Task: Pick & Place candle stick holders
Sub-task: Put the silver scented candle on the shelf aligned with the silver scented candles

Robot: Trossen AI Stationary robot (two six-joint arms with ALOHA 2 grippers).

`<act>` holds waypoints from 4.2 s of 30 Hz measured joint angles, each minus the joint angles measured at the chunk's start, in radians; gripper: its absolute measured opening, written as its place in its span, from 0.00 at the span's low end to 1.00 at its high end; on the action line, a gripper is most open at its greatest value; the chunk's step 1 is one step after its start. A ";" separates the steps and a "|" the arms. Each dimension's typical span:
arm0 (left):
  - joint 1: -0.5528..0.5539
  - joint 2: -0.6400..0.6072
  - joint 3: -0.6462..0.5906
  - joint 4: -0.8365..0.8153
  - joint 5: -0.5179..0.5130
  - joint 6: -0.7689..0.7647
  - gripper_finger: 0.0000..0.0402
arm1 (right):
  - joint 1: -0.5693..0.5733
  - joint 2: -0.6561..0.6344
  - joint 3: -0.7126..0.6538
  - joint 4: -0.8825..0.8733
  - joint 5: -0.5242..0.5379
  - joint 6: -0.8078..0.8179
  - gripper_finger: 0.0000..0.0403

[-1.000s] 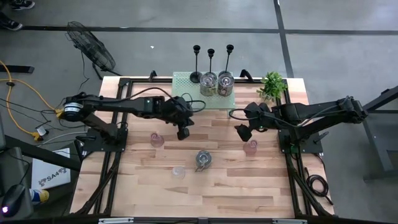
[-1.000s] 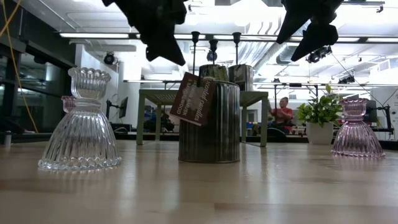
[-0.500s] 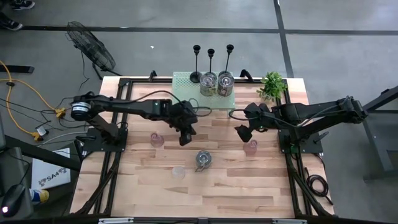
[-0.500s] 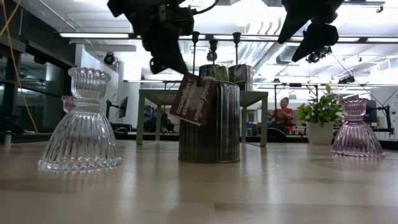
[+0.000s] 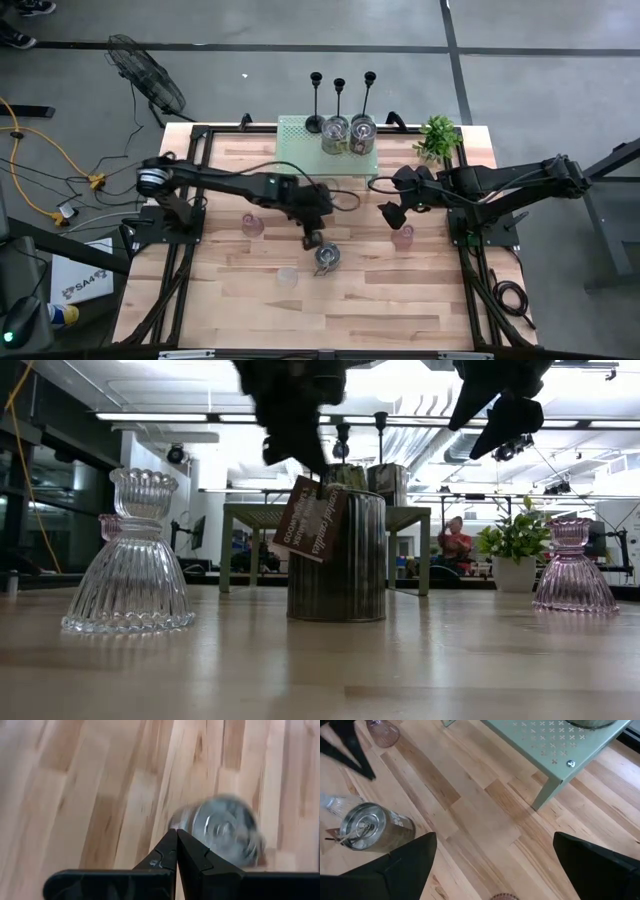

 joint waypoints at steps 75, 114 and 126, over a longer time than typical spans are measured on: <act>-0.077 0.242 0.197 -0.512 -0.185 -0.271 0.41 | 0.000 0.000 0.000 -0.011 -0.056 -0.008 0.97; 0.111 0.243 0.195 -0.586 -0.136 -0.113 0.41 | 0.000 0.000 0.000 -0.010 -0.076 -0.008 0.97; 0.110 0.243 0.195 -0.578 -0.103 -0.087 0.21 | 0.000 0.000 0.000 -0.010 -0.076 -0.008 0.97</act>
